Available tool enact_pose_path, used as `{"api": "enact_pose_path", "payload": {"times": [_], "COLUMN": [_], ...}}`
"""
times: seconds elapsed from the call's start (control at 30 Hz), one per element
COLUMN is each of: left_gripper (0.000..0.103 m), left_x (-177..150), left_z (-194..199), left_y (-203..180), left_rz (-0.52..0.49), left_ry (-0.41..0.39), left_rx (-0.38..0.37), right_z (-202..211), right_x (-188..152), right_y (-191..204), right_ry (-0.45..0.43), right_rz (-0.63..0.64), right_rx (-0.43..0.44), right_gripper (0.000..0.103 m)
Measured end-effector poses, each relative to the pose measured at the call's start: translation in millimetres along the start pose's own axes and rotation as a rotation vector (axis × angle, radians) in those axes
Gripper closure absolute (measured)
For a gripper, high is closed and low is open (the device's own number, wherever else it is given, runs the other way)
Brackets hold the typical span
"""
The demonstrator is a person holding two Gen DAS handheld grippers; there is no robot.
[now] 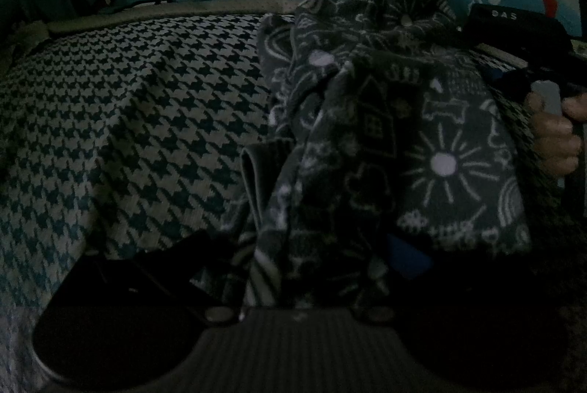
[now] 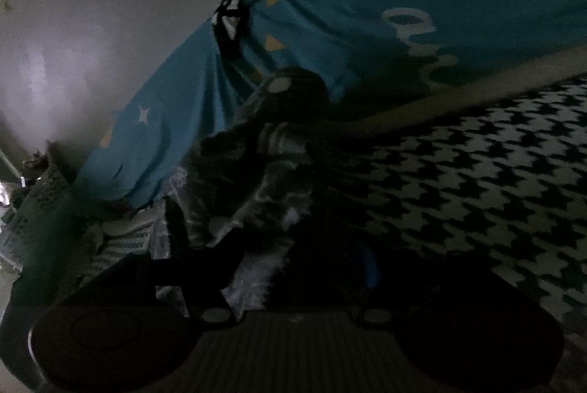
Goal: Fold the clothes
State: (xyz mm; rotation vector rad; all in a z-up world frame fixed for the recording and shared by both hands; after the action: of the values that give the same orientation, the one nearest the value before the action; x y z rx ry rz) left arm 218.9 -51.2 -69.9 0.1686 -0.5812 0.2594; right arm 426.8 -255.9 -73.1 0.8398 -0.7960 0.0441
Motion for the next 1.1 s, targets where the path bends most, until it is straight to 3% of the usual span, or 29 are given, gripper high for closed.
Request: {"api": "enact_pose_path", "payload": {"times": [0.2,0.43,0.6,0.87,1.1], "left_gripper": [0.0,0.0,0.0,0.0,0.0], "left_x": [0.2,1.3,4.2,8.9,11.6], "left_z": [0.0,1.1,1.4,9.6,32.5], "left_y": [-1.7,-3.0,-3.8,-6.2,-21.1], "left_rz": [-0.002,-0.003,-0.003,-0.003,-0.045], "left_ry": [-0.004,-0.009,-0.007,-0.023,-0.079], "left_rx": [-0.007,-0.007,-0.005,-0.041,-0.146], "right_z": [-18.4,-27.7,-24.3,27.8,107.3], "right_x": [2.2,4.9,7.3,26.4,42.7], "right_y": [3.3,4.5,13.8,28.9,2.6], "right_ry": [0.007,0.0,-0.021,-0.157,-0.302], "right_rz": [0.049,0.049,0.041,0.041,-0.022], "right_rx": [0.03,0.055,0.034,-0.079,-0.235], "right_gripper": [0.042,0.068,0.078,0.082,0.082]}}
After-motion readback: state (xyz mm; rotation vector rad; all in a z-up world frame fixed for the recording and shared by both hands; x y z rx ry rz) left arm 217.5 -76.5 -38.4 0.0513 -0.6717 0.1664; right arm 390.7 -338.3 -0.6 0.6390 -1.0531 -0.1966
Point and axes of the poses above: each gripper's, at about its wrist camera, not at the fingertips, and z roughly against the way its jaws point, y to its left, x to its top, the point moved 7 cm from there along -z, roughly the way its jaws point, and after that the axes turned 11 degrees about x, right-handed, at the moved point
